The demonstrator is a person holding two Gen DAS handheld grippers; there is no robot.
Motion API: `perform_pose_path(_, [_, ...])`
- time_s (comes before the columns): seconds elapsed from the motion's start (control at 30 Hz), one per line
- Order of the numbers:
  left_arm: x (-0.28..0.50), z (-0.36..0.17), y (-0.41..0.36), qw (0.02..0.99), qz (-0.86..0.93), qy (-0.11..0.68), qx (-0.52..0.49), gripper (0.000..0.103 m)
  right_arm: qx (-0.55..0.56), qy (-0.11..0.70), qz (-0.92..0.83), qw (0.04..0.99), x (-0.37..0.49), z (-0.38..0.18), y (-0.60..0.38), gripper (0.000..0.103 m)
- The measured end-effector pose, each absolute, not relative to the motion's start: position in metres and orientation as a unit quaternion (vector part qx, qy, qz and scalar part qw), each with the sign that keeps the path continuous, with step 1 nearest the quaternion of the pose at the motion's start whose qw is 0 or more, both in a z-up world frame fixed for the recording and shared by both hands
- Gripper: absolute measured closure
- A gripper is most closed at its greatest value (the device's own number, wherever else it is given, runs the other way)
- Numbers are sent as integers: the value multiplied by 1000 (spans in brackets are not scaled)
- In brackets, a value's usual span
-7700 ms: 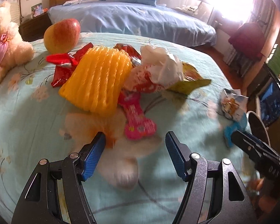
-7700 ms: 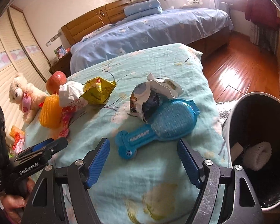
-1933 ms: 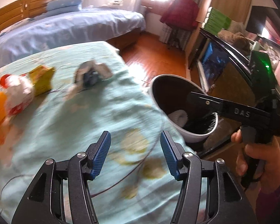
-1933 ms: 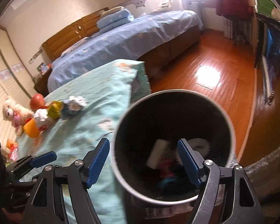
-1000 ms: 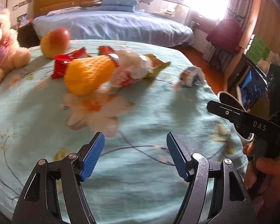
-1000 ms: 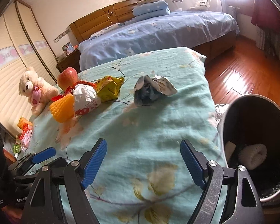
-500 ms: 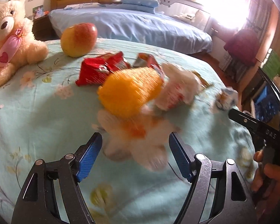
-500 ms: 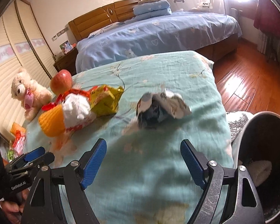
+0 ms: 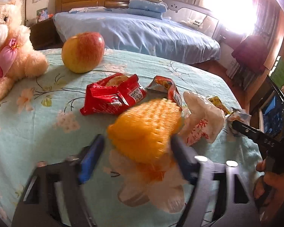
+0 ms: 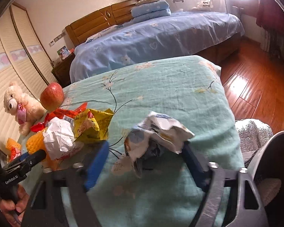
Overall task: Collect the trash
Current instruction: 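Grasp the orange foam net with the left tool while the right tool grasps the crumpled foil wrapper, then carry the foam net and foil wrapper over the trash bin and open both tools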
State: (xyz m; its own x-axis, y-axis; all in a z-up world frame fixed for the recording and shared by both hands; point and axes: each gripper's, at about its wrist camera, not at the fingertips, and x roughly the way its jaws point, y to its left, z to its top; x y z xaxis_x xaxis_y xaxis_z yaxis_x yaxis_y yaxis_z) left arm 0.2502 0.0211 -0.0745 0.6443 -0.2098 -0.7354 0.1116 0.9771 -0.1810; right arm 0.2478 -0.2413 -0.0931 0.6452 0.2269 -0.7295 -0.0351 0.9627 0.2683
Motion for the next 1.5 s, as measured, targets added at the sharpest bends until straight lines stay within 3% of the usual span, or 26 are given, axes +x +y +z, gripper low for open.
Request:
perform_pose_path(0.03, [250, -75, 20, 904, -90, 414, -58, 53, 115, 417, 74, 898, 248, -94, -241, 56])
perform_pose_path(0.13, [245, -74, 20, 907, -89, 407, -53, 66, 116, 415, 83, 899, 246, -93, -240, 76])
perform_pose_path(0.17, [243, -73, 20, 908, -90, 406, -54, 70, 112, 414, 81, 900, 243, -92, -239, 76])
perform_pose_path(0.2, [241, -72, 20, 908, -93, 405, -55, 86, 112, 413, 83, 900, 241, -91, -239, 77])
perform_pose_path(0.23, [237, -71, 20, 906, -98, 407, -57, 87, 114, 412, 87, 900, 239, -90, -239, 77])
perform_pose_path(0.9, [161, -56, -44, 892, -197, 404, -49, 89, 142, 391, 100, 904, 155, -71, -250, 77])
perform_pose_path(1.5, [142, -52, -130, 869, -281, 407, -4, 89, 165, 381, 44, 909, 107, -68, -309, 77])
